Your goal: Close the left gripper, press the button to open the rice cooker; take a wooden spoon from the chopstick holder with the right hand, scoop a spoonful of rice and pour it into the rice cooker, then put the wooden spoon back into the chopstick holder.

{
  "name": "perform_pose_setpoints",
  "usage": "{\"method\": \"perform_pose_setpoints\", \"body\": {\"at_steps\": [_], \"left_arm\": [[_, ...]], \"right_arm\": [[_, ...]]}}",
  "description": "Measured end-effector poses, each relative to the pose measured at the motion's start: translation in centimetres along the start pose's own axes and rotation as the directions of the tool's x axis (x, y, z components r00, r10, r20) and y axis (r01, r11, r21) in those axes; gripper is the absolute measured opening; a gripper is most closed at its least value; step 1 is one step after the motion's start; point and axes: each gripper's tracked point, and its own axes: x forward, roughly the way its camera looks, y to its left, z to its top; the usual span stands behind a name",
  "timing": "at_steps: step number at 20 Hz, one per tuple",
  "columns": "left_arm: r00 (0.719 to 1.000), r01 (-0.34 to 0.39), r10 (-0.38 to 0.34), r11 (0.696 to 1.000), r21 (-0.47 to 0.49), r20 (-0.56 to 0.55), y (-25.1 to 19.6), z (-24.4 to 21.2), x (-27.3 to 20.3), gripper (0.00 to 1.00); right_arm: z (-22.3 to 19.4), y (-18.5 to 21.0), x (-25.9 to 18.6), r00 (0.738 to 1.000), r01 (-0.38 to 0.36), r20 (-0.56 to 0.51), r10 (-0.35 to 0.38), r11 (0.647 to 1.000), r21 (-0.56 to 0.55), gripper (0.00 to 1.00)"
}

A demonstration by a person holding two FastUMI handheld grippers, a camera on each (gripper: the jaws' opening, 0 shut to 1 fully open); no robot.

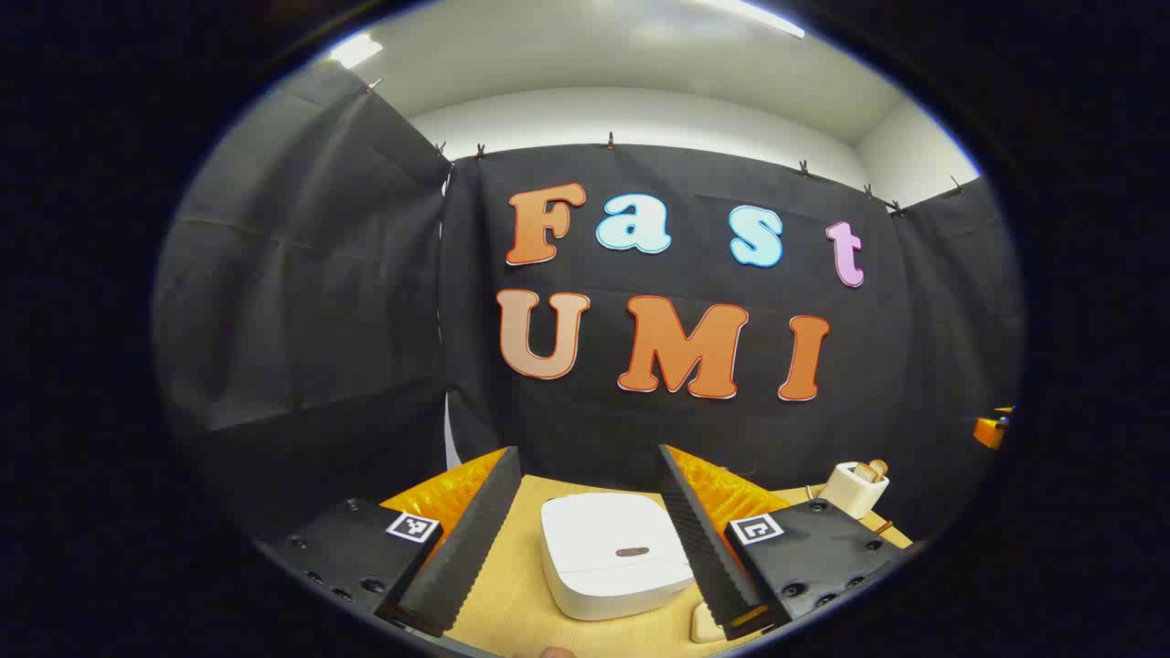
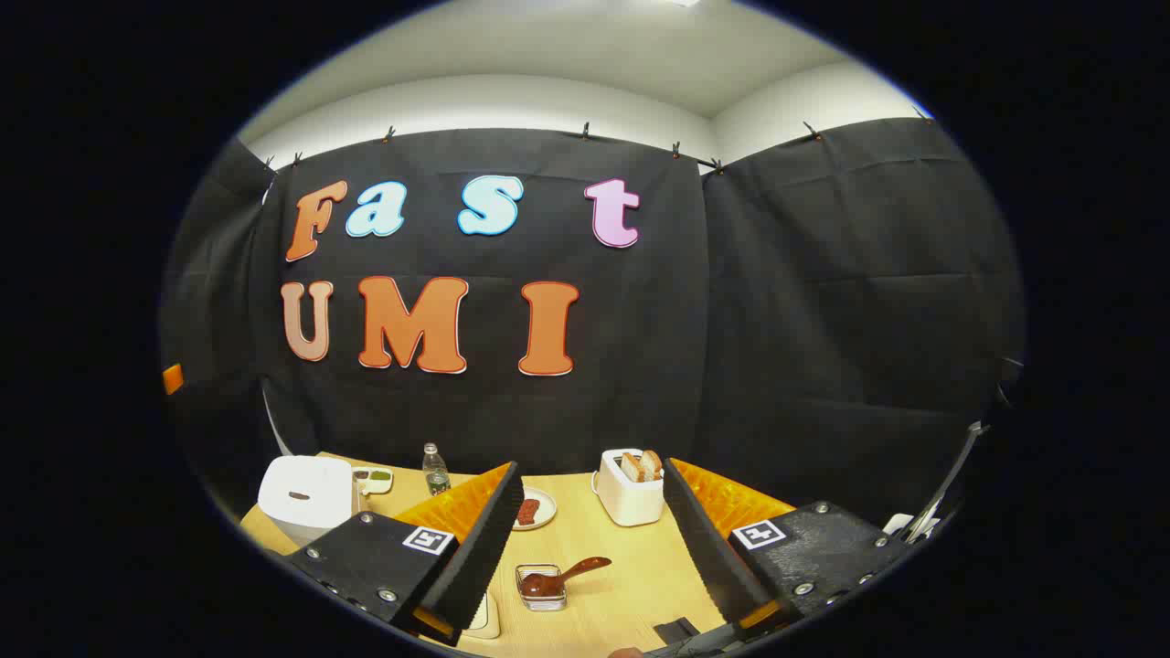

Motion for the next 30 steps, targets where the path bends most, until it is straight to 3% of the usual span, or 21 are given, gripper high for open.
{"method": "perform_pose_setpoints", "body": {"at_steps": [10, 12, 13, 14, 16, 17, 18, 20, 21, 23, 25, 30], "left_arm": [[0.998, -0.054, 0.054, 0.998, 0.023, 0.015, -4.4, -0.6, -2.0, 1.0], [0.999, -0.047, 0.047, 0.999, 0.027, 0.017, -5.1, -0.7, -2.3, 1.0], [0.999, -0.046, 0.046, 0.998, 0.032, 0.016, -5.1, -0.6, -2.2, 1.0], [0.999, -0.046, 0.045, 0.998, 0.037, 0.016, -4.9, -0.6, -1.8, 1.0], [0.999, -0.036, 0.035, 0.999, 0.04, 0.016, -4.8, -0.4, -1.2, 1.0], [0.999, -0.029, 0.028, 0.999, 0.043, 0.018, -4.7, -0.3, -0.9, 1.0], [0.999, -0.032, 0.031, 0.998, 0.046, 0.02, -4.4, -0.2, -0.7, 1.0], [1.0, -0.027, 0.026, 0.998, 0.054, 0.01, -3.8, -0.4, 0.0, 1.0], [1.0, -0.022, 0.022, 0.998, 0.056, -0.001, -3.7, -0.7, 0.2, 1.0], [1.0, -0.007, 0.006, 0.998, 0.055, 0.001, -3.7, -0.7, 0.6, 1.0], [1.0, 0.022, -0.02, 0.998, 0.065, -0.023, -4.3, -1.5, 1.1, 1.0], [0.999, 0.026, -0.021, 0.989, 0.145, -0.041, -4.1, -1.9, 1.5, 0.37]], "right_arm": [[-0.9, -3.7, 2.2, 0.998, -0.066, 0.009, 0.066, 0.997, -0.027, 0.95], [-0.9, -4.0, 2.7, 0.998, -0.069, 0.006, 0.069, 0.997, -0.014, 0.95], [-0.8, -4.0, 2.8, 0.998, -0.068, 0.007, 0.068, 0.998, -0.006, 1.0], [-0.6, -4.0, 2.9, 0.998, -0.065, 0.009, 0.065, 0.998, 0.001, 0.95], [-0.4, -3.9, 3.3, 0.999, -0.049, 0.015, 0.049, 0.999, 0.013, 0.95], [-0.3, -3.6, 3.3, 0.999, -0.045, 0.018, 0.045, 0.999, 0.016, 1.0], [-0.2, -3.3, 3.4, 0.999, -0.043, 0.025, 0.043, 0.999, 0.015, 0.95], [-0.1, -3.1, 3.5, 0.999, -0.022, 0.037, 0.022, 1.0, 0.01, 1.0], [-0.2, -2.9, 3.4, 0.999, -0.019, 0.034, 0.018, 1.0, 0.009, 0.95], [-0.5, -1.6, 3.3, 0.999, -0.042, 0.027, 0.042, 0.999, -0.005, 0.95], [-0.4, -2.0, 3.6, 0.999, -0.02, 0.03, 0.021, 0.999, -0.027, 0.95], [-0.4, -0.4, 3.5, 0.998, -0.051, 0.025, 0.052, 0.998, -0.042, 0.95]]}}
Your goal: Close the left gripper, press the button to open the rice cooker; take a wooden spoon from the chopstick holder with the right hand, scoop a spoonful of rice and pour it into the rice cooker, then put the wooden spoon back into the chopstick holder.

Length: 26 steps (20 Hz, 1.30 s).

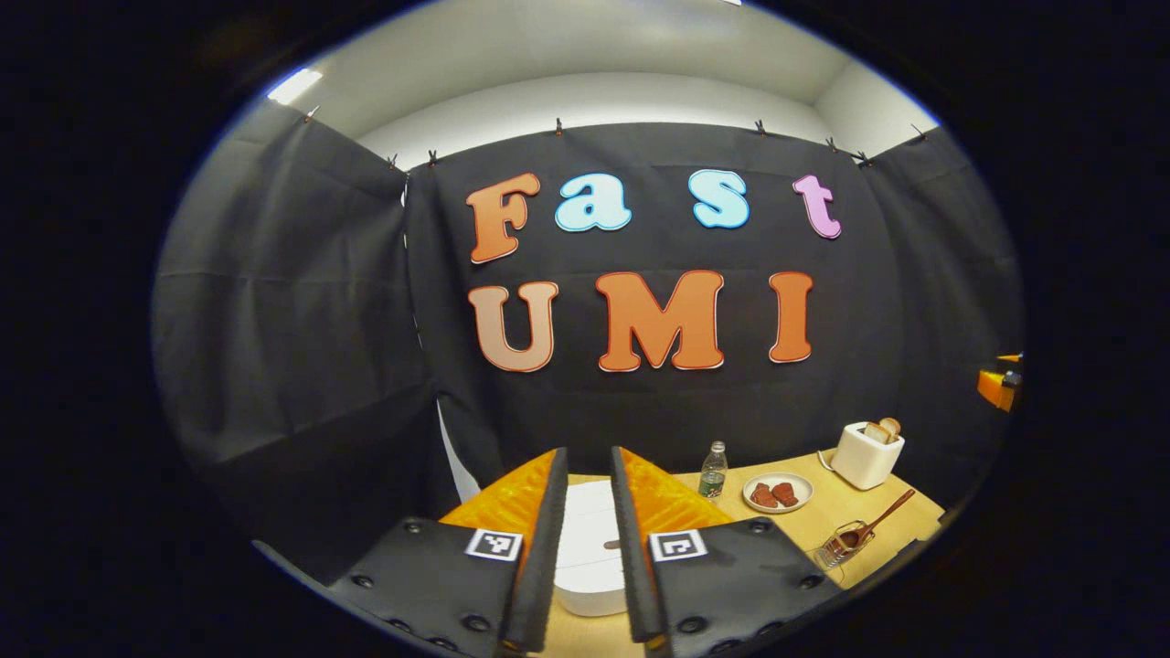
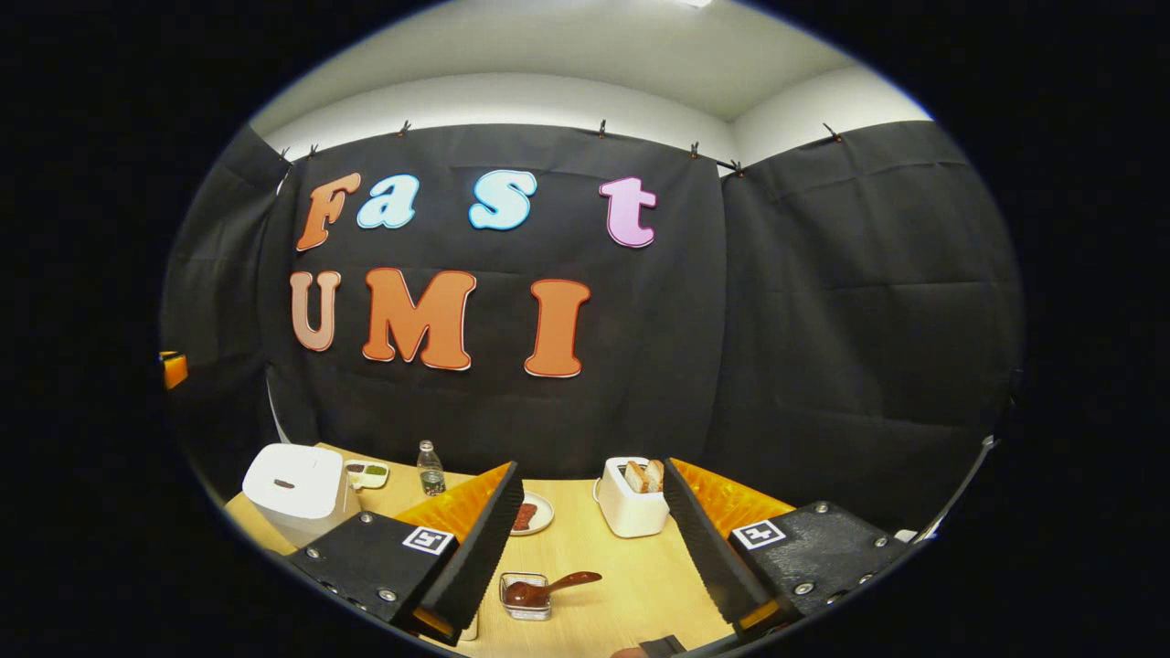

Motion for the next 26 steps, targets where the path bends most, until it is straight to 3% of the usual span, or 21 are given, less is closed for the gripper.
{"method": "perform_pose_setpoints", "body": {"at_steps": [2, 5, 7, 8, 10, 16, 17, 18, 23, 24, 26], "left_arm": [[0.999, 0.043, -0.043, 0.999, 0.01, -0.006, -1.2, -0.4, 0.1, 0.17], [0.996, 0.086, -0.086, 0.996, 0.012, -0.018, -2.1, -0.8, 0.2, 0.18], [0.996, 0.085, -0.084, 0.996, 0.015, -0.026, -1.7, -0.9, 0.2, 0.14], [0.994, 0.102, -0.101, 0.995, 0.009, -0.032, -2.4, -1.8, 0.6, 0.05], [0.988, 0.144, -0.145, 0.989, -0.024, -0.048, -3.4, -2.3, 1.0, 0.04], [0.983, 0.15, -0.161, 0.982, -0.119, -0.091, -3.2, -4.4, 4.6, 0.04], [0.982, 0.148, -0.16, 0.982, -0.121, -0.096, -3.2, -4.9, 5.8, 0.05], [0.983, 0.142, -0.154, 0.983, -0.115, -0.105, -3.1, -5.7, 6.9, 0.05], [0.97, 0.114, -0.131, 0.989, -0.095, -0.204, -2.7, -11.1, 11.2, 0.05], [0.966, 0.114, -0.132, 0.989, -0.096, -0.221, -2.6, -12.1, 11.9, 0.05], [0.958, 0.111, -0.136, 0.988, -0.112, -0.254, -2.7, -14.1, 13.2, 0.05]], "right_arm": [[-0.1, 0.4, 0.2, 1.0, -0.009, 0.001, 0.009, 1.0, -0.009, 0.95], [-0.2, 0.4, 0.3, 1.0, -0.004, -0.002, 0.004, 1.0, -0.029, 0.95], [-0.2, 0.5, 0.4, 1.0, -0.004, 0.0, 0.004, 0.999, -0.032, 0.95], [-0.2, 0.5, 0.4, 1.0, -0.001, -0.005, 0.001, 1.0, -0.029, 0.95], [-0.2, 0.4, 0.5, 1.0, -0.003, -0.009, 0.003, 1.0, -0.016, 0.95], [-0.8, -0.2, 1.0, 1.0, 0.019, -0.019, -0.019, 1.0, -0.018, 0.95], [-0.7, -0.1, 1.1, 1.0, 0.021, -0.021, -0.021, 1.0, -0.022, 1.0], [-0.9, -0.1, 1.3, 0.999, 0.02, -0.024, -0.021, 1.0, -0.024, 0.95], [-1.7, -0.5, 1.6, 0.998, 0.026, -0.047, -0.027, 0.999, -0.03, 0.95], [-2.0, -0.5, 1.7, 0.998, 0.03, -0.055, -0.032, 0.999, -0.034, 1.0], [-2.6, -0.9, 1.7, 0.996, 0.04, -0.074, -0.043, 0.998, -0.04, 0.95]]}}
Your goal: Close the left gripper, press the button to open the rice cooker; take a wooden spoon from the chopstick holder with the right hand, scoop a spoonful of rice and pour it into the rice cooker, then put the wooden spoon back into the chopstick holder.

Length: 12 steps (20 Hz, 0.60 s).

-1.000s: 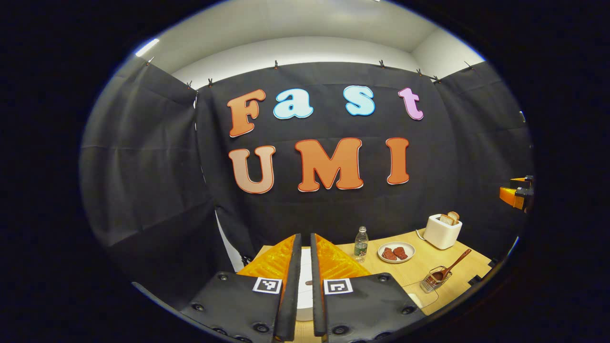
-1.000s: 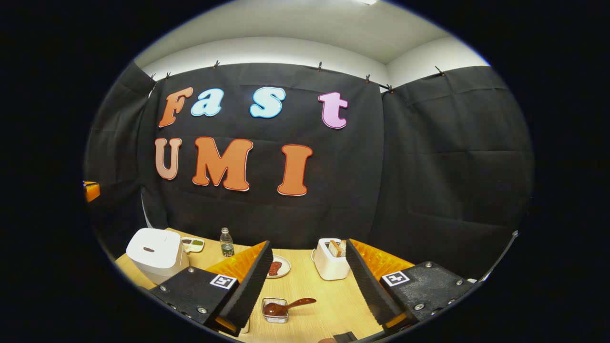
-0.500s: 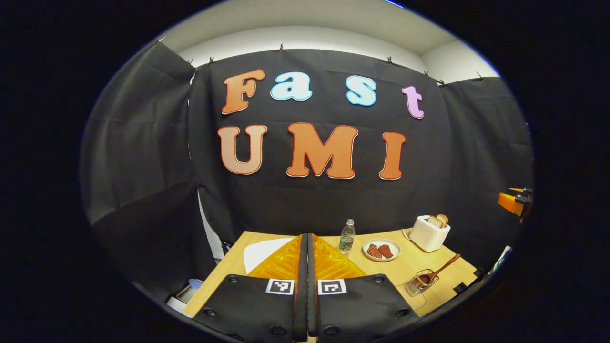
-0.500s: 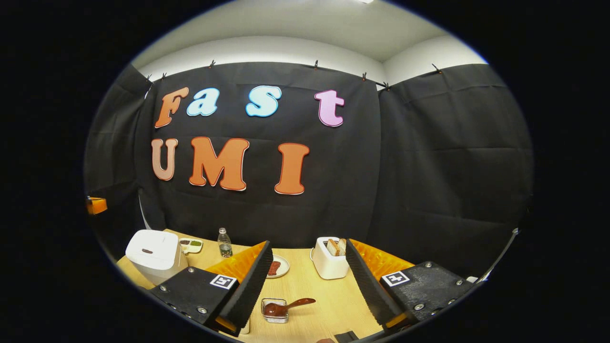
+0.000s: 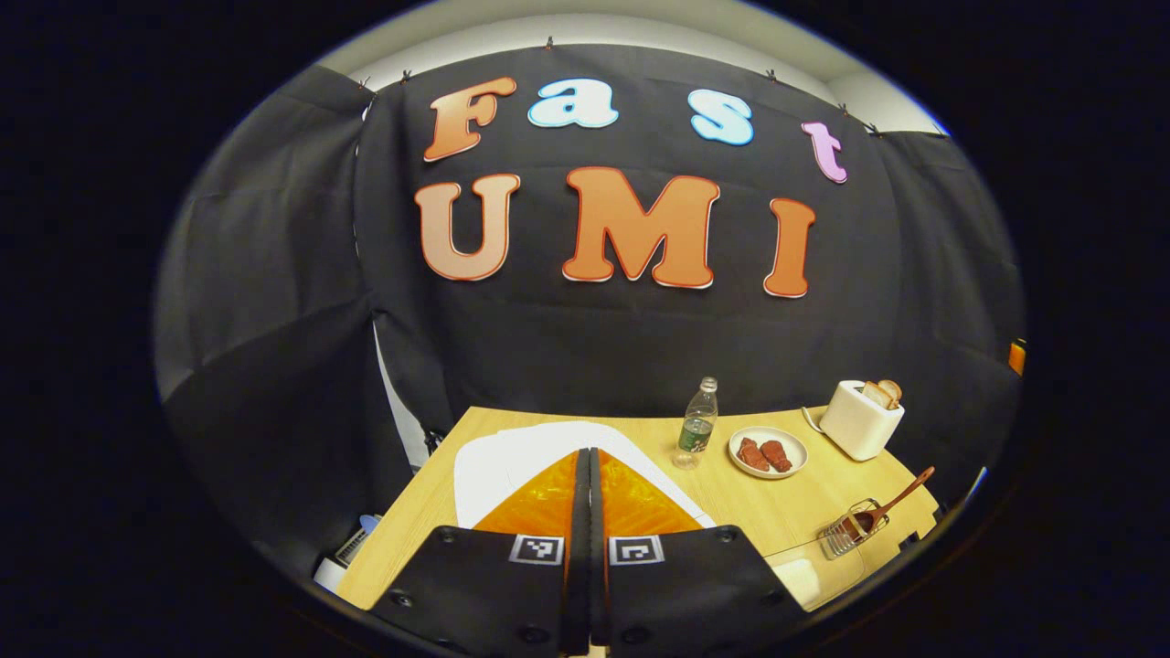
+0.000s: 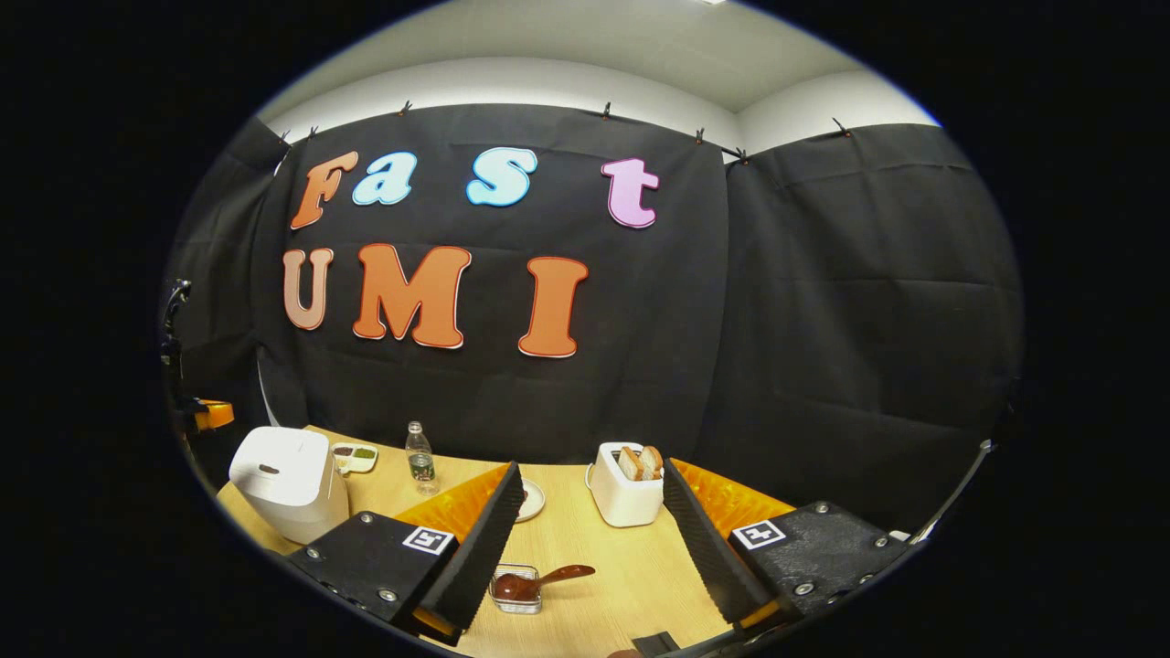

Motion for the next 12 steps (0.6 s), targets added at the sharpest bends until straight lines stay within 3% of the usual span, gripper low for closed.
{"method": "perform_pose_setpoints", "body": {"at_steps": [8, 12], "left_arm": [[0.988, 0.024, -0.027, 0.999, -0.02, -0.151, -0.8, -6.7, 4.0, 0.05], [0.977, -0.01, 0.009, 1.0, -0.002, -0.211, 0.3, -9.7, 4.8, 0.05]], "right_arm": [[-1.3, -1.0, 0.1, 0.998, 0.032, -0.046, -0.032, 0.999, -0.003, 0.95], [-2.0, -1.4, 0.0, 0.996, 0.043, -0.079, -0.044, 0.999, -0.016, 0.95]]}}
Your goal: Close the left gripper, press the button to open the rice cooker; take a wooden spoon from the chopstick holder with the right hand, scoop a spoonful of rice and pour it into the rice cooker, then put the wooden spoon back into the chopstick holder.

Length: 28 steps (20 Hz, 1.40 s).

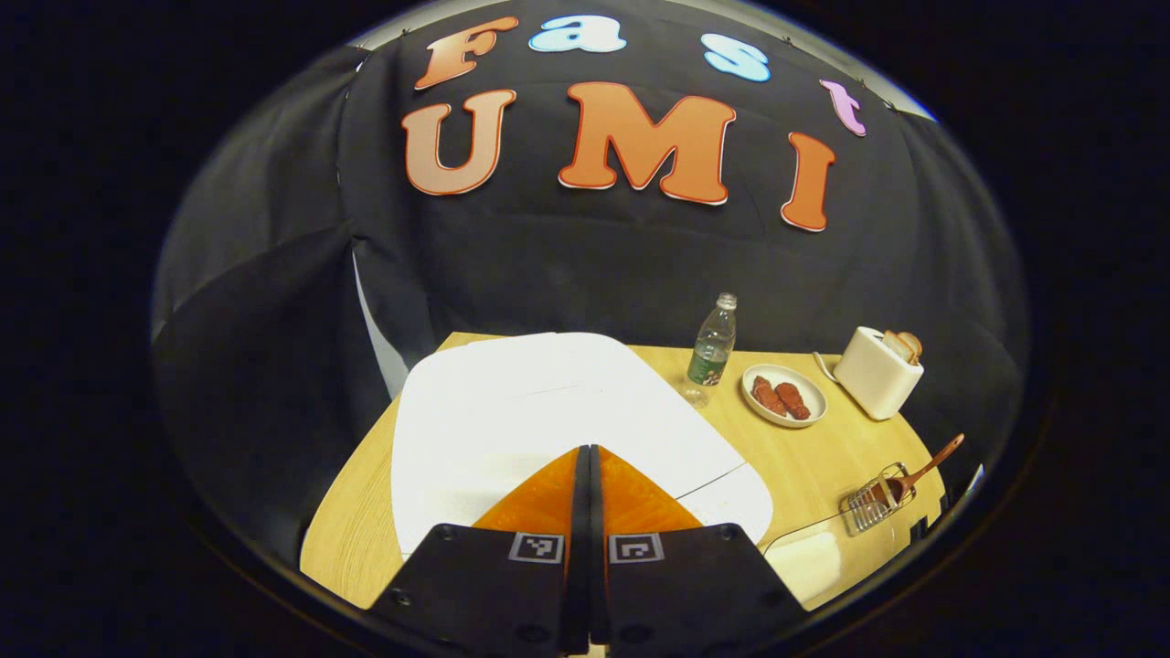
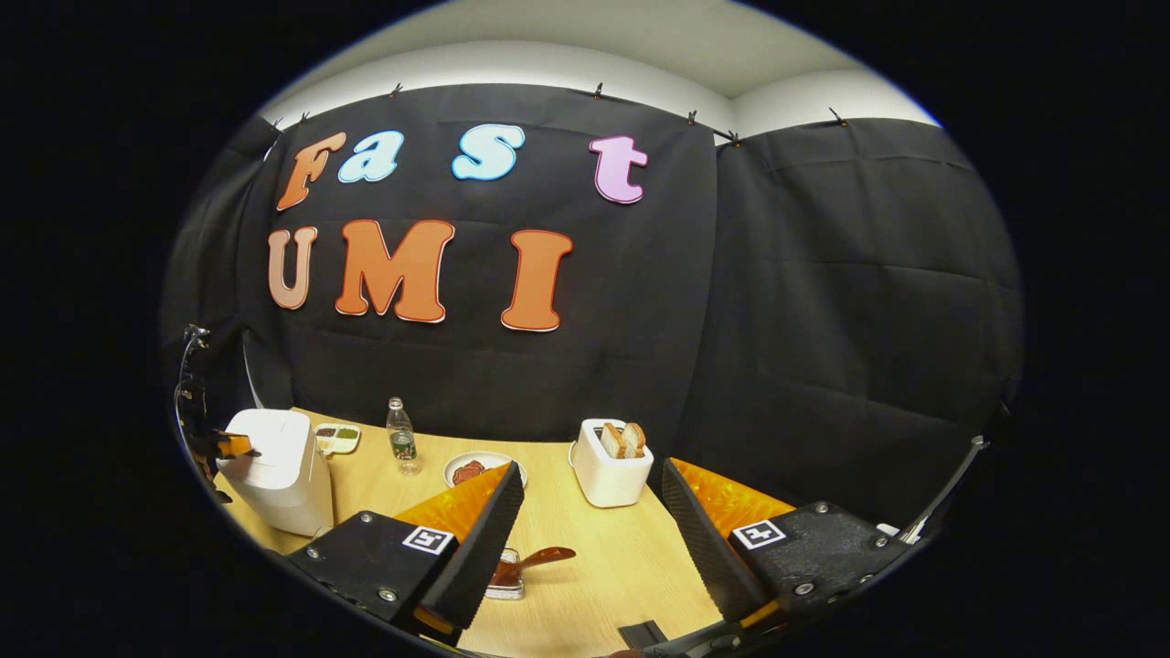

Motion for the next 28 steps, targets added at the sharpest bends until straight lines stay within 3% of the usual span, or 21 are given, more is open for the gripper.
{"method": "perform_pose_setpoints", "body": {"at_steps": [10, 13, 18, 28], "left_arm": [[1.0, 0.022, -0.022, 1.0, -0.014, -0.006, 0.1, 0.1, -0.9, 0.05], [0.995, -0.005, 0.009, 0.999, -0.043, 0.099, 1.0, 4.3, -3.5, 0.05], [0.963, -0.038, 0.059, 0.996, -0.083, 0.263, 2.6, 11.6, -8.9, 0.05], [0.915, -0.053, 0.089, 0.993, -0.102, 0.393, 3.8, 16.2, -16.7, 0.05]], "right_arm": [[-0.4, 1.6, -0.3, 0.999, -0.042, -0.019, 0.043, 0.999, 0.02, 0.95], [-0.1, 1.2, -0.4, 0.999, -0.039, -0.006, 0.04, 0.999, 0.029, 0.95], [-0.1, 0.6, -0.5, 1.0, -0.03, -0.002, 0.03, 0.998, 0.049, 0.95], [-4.0, 1.0, 1.9, 0.998, -0.056, -0.014, 0.059, 0.989, 0.135, 0.95]]}}
